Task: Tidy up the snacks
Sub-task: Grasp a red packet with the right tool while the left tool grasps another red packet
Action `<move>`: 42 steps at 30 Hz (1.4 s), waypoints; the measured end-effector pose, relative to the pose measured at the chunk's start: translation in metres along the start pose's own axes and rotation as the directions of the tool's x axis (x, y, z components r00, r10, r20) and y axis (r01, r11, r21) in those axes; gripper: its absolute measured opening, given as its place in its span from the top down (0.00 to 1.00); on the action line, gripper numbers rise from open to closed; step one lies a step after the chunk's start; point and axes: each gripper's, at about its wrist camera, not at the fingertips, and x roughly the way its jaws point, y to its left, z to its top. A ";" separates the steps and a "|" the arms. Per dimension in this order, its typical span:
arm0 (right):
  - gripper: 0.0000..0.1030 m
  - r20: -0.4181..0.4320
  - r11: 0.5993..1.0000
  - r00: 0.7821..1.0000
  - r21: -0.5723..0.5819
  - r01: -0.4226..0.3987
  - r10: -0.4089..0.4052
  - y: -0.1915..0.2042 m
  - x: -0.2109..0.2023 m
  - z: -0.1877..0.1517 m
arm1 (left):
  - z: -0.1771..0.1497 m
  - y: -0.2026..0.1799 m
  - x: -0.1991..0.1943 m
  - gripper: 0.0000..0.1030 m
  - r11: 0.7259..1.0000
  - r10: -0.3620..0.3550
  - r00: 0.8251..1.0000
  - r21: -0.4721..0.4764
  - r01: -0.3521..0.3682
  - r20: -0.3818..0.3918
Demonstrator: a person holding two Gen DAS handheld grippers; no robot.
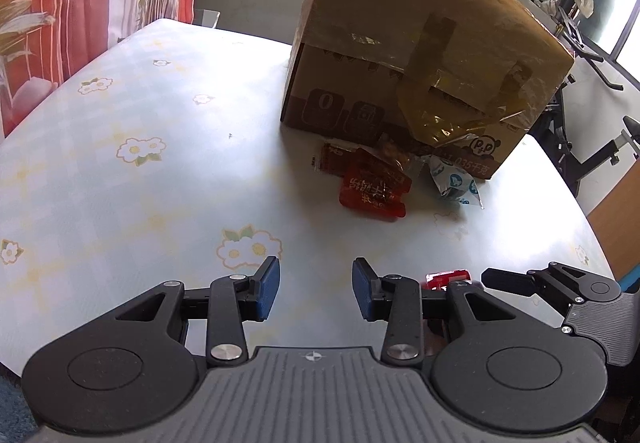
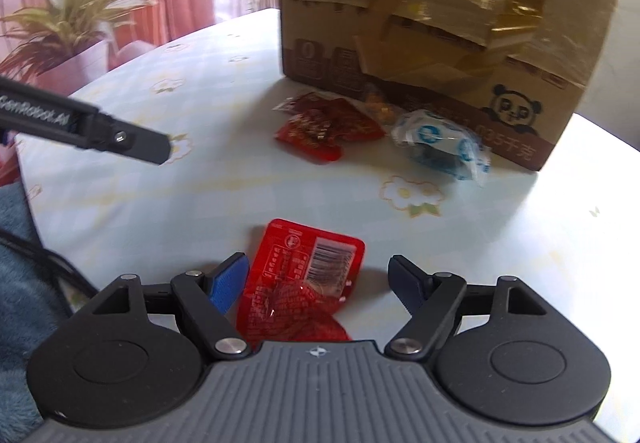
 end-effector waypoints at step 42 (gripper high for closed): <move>0.47 0.115 0.983 0.990 0.174 0.056 -0.076 -0.045 -0.027 0.004 | 0.019 -0.012 0.033 0.19 0.998 -0.014 1.000 0.058 0.015 -0.005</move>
